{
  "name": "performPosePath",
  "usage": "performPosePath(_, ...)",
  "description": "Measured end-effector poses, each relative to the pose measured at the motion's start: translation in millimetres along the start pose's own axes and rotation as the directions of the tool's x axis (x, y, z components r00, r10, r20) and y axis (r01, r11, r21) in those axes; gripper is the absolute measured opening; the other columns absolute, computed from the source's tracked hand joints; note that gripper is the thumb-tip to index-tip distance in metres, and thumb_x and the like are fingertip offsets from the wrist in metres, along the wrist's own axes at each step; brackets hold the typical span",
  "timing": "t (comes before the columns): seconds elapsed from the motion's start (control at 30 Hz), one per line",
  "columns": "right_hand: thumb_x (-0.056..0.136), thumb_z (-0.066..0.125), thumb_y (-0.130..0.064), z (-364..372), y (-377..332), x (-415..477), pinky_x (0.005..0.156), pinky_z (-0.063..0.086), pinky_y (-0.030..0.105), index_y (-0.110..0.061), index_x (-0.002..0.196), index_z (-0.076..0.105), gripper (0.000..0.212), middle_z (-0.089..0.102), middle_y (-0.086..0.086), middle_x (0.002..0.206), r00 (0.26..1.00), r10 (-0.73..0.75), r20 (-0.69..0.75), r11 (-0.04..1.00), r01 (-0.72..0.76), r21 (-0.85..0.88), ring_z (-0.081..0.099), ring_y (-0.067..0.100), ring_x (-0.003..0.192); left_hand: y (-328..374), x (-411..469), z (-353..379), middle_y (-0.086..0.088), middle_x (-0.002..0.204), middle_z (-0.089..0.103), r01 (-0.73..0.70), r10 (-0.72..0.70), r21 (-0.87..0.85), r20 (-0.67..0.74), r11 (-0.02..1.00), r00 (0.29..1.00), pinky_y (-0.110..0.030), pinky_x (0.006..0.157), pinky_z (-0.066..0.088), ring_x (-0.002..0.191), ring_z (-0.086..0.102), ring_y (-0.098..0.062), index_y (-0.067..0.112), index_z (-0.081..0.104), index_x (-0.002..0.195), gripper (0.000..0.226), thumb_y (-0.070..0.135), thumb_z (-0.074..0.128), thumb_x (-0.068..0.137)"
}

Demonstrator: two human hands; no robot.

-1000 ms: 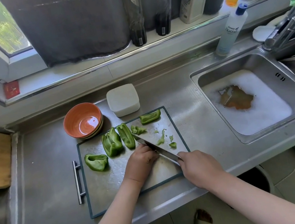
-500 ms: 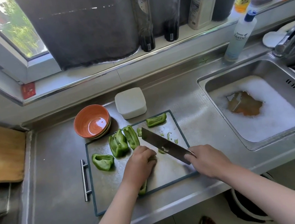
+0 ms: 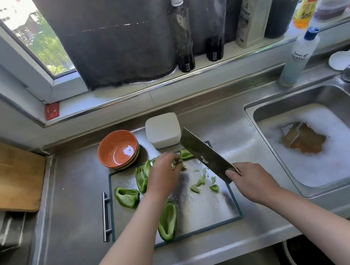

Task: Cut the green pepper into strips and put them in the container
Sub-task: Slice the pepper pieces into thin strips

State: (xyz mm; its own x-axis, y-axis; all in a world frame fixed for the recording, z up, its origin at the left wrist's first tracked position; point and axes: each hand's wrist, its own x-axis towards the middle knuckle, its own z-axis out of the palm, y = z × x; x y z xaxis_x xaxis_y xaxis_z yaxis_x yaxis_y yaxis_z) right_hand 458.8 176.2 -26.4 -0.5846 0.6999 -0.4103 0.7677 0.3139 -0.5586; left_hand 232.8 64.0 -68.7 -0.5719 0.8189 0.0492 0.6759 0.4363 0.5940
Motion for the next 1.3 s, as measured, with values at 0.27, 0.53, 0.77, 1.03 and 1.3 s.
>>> performPosePath(0.27, 0.104, 0.048, -0.034, 19, -24, 13, 0.071, 0.051, 0.035, -0.021, 0.084, 0.063, 0.028, 0.066, -0.003, 0.080, 0.998, 0.052, -0.045, 0.993, -0.047, 0.108, 0.062, 0.017, 0.077, -20, 62, -1, 0.002, 0.098, 0.067, -0.066, -0.005, 0.218, 0.308, 0.974, 0.951, -0.029, 0.075, 0.051, 0.091, 0.063, -0.022, 0.020, 0.071, 0.093, 0.007, 0.019, 0.069, 0.086)
performPosePath(0.53, 0.102, 0.053, -0.030, 30, -32, 12, 0.061, 0.042, 0.029, -0.021, 0.079, 0.063, 0.027, 0.063, -0.004, 0.074, 0.990, 0.141, -0.017, 0.963, -0.133, 0.236, 0.059, 0.016, 0.072, -20, 45, -5, 0.006, 0.108, 0.069, -0.165, 0.163, 0.020, 0.073, 0.986, 0.984, -0.030, 0.083, 0.050, 0.099, 0.061, -0.015, 0.021, 0.072, 0.110, 0.021, 0.029, 0.064, 0.093)
performPosePath(0.77, 0.101, 0.053, -0.025, 29, -33, -5, 0.045, 0.029, 0.022, -0.015, 0.077, 0.047, 0.026, 0.043, 0.003, 0.056, 0.966, 0.231, 0.115, 0.878, -0.258, 0.404, 0.032, 0.014, 0.038, -8, 2, 14, 0.003, 0.101, 0.065, -0.369, 0.367, -0.224, -0.049, 0.902, 0.929, -0.020, 0.087, 0.048, 0.092, 0.059, -0.008, 0.014, 0.075, 0.103, 0.019, 0.017, 0.077, 0.084)
performPosePath(1.03, 0.099, 0.052, -0.026, 16, -22, -29, 0.040, 0.037, 0.024, -0.015, 0.070, 0.049, 0.031, 0.050, 0.005, 0.059, 0.974, 0.224, 0.006, 0.918, -0.213, 0.336, 0.042, 0.020, 0.044, -13, -35, 26, 0.002, 0.108, 0.067, -0.263, 0.259, -0.010, 0.222, 0.965, 0.940, -0.037, 0.086, 0.052, 0.108, 0.057, -0.017, 0.019, 0.076, 0.102, 0.015, 0.023, 0.070, 0.089)
performPosePath(1.3, 0.103, 0.048, -0.031, 9, -6, -35, 0.058, 0.040, 0.028, -0.016, 0.076, 0.061, 0.033, 0.062, -0.001, 0.071, 0.981, 0.138, -0.132, 0.988, -0.129, 0.080, 0.057, 0.015, 0.069, 8, -25, 35, -0.006, 0.143, 0.051, -0.163, 0.147, 0.018, 0.347, 0.987, 0.926, -0.030, 0.107, 0.036, 0.132, 0.045, -0.023, 0.012, 0.054, 0.139, 0.038, 0.018, 0.046, 0.102)
